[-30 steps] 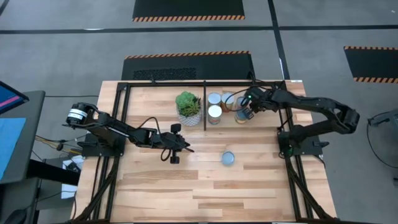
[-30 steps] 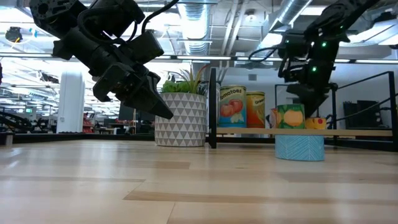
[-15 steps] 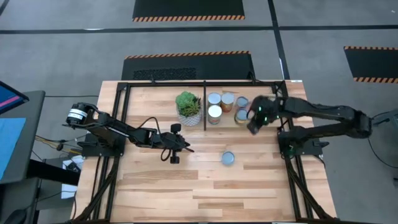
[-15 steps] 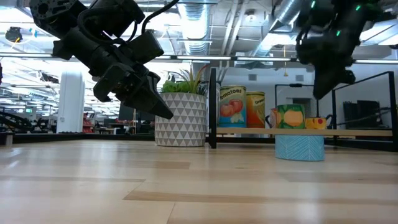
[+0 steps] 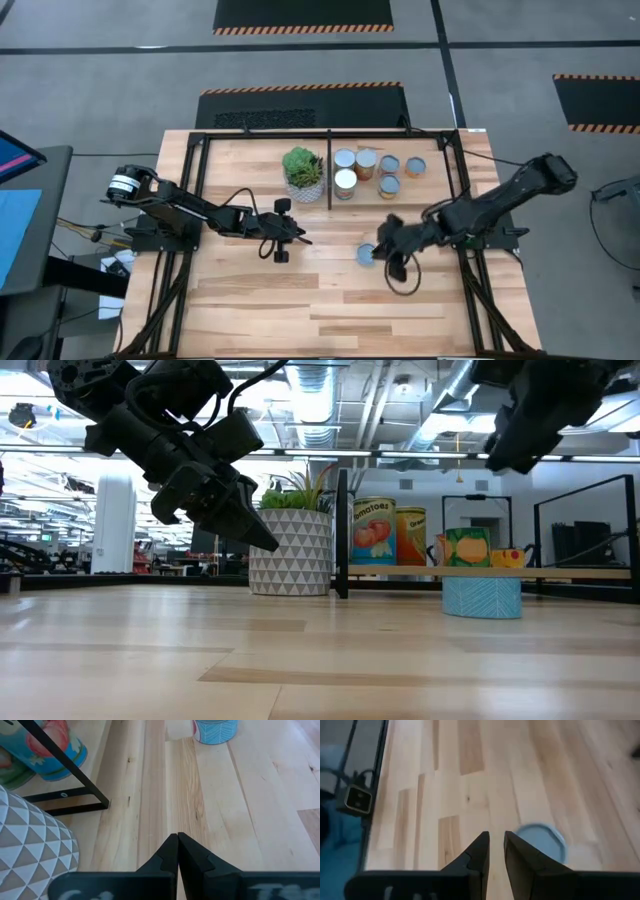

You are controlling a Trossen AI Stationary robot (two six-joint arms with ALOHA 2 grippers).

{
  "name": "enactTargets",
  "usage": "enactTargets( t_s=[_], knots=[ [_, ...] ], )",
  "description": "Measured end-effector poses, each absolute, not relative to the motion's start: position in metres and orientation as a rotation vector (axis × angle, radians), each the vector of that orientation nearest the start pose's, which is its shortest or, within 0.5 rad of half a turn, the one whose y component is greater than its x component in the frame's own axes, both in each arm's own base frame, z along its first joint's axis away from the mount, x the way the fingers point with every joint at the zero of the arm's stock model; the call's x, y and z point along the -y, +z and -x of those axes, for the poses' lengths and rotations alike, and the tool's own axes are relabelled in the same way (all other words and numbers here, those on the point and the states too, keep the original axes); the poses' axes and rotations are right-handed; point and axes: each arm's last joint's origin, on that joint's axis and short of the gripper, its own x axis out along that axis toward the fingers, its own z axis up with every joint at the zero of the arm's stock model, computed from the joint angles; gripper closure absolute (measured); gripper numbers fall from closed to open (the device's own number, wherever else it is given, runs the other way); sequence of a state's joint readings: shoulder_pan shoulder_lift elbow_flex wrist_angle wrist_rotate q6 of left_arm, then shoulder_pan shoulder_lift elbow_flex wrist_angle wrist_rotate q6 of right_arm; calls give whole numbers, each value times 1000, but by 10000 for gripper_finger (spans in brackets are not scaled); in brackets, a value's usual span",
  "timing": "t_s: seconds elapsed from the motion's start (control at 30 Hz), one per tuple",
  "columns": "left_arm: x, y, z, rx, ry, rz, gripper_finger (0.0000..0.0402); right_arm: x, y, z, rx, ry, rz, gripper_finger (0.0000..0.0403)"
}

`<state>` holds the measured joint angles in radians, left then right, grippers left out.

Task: Pick and place cans onto a shelf
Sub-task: Put the canned tuna on the shelf

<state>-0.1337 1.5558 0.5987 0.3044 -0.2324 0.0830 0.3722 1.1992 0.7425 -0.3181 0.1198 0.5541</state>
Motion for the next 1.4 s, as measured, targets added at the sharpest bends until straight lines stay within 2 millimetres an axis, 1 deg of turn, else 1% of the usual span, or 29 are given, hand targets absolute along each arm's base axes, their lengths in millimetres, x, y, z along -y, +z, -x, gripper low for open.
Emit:
enactTargets(
  t_s=[0.07, 0.17, 0.27, 0.37, 0.47, 0.63, 0.77, 0.87, 1.03, 1.23, 1.33, 1.4],
  knots=[
    [31, 143, -281, -646, 68, -198, 401, -94, 220, -232, -779, 55, -277, 320],
    [31, 143, -281, -646, 73, -185, 402, -101, 205, -244, -794, 73, -259, 320],
    [31, 143, -281, -646, 73, -184, 401, -102, 189, -250, -864, 57, -256, 317],
    [31, 143, -281, -646, 73, -184, 402, -99, 176, -252, -937, 26, -242, 308],
    [31, 143, -281, -646, 73, -184, 402, -93, 170, -255, -963, -3, -245, 291],
    [31, 143, -281, -646, 73, -184, 401, -85, 166, -258, -980, -35, -248, 255],
    [31, 143, -281, -646, 73, -184, 402, -84, 163, -258, -995, -42, -245, 234],
    [31, 143, -281, -646, 73, -184, 401, -85, 162, -258, -1012, -25, -250, 226],
    [31, 143, -281, -646, 73, -184, 401, -90, 152, -257, -1068, 5, -244, 227],
    [31, 143, -281, -646, 73, -184, 401, -95, 139, -264, -1084, -1, -227, 238],
    [31, 143, -281, -645, 73, -184, 401, -95, 137, -265, -1073, -29, -248, 254],
    [31, 143, -281, -645, 73, -184, 401, -94, 137, -265, -1074, -50, -267, 275]
  ],
)
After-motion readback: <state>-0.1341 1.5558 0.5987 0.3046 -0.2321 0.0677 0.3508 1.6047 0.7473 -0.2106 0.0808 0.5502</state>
